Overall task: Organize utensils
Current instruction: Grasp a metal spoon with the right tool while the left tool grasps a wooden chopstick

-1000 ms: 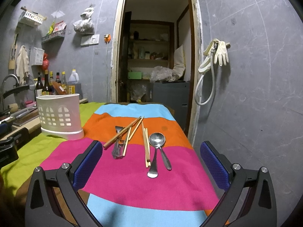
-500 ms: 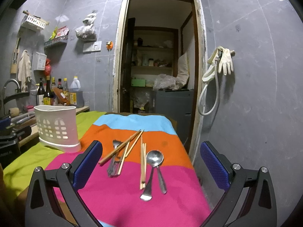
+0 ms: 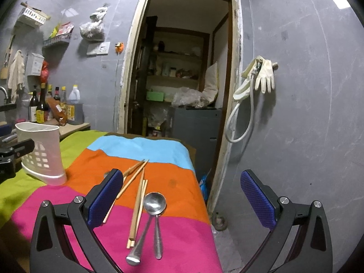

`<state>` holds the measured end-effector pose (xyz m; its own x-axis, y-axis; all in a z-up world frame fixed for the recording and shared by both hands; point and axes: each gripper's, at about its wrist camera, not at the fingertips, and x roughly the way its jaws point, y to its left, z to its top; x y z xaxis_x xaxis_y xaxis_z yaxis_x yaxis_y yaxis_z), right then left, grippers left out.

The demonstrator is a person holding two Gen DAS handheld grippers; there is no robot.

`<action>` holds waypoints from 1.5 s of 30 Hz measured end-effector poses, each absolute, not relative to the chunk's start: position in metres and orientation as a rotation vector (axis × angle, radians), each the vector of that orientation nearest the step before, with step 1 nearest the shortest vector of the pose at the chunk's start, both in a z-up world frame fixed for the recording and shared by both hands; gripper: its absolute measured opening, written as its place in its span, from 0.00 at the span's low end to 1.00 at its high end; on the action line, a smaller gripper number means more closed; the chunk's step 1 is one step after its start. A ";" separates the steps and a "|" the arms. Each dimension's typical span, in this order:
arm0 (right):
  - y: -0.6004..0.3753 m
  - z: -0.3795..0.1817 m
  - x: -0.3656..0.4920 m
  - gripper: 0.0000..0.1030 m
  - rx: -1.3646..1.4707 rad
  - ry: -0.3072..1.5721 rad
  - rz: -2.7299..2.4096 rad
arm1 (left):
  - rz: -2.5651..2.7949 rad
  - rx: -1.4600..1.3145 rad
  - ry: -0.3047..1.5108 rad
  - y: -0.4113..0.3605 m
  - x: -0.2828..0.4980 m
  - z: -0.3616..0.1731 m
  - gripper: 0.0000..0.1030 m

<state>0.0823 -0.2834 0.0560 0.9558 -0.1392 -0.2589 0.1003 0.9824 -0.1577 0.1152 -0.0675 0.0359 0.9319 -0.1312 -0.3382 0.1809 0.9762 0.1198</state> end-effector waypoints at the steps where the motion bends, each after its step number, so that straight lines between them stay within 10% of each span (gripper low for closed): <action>1: -0.286 0.055 0.084 1.00 -0.141 0.283 -0.120 | -0.181 0.154 0.351 -0.071 0.120 0.036 0.90; 11: -0.306 0.044 0.115 0.96 -0.106 0.435 -0.056 | -0.353 0.184 0.494 -0.104 0.165 0.026 0.82; 25: -0.312 0.012 0.180 0.53 -0.081 0.732 0.087 | -0.507 0.181 0.810 -0.129 0.227 -0.021 0.30; 35: -0.306 -0.001 0.191 0.52 -0.105 0.807 0.134 | -0.542 0.127 0.949 -0.125 0.238 -0.033 0.05; 45: -0.301 -0.005 0.193 0.49 -0.128 0.835 0.160 | -0.508 0.027 0.980 -0.104 0.214 -0.023 0.05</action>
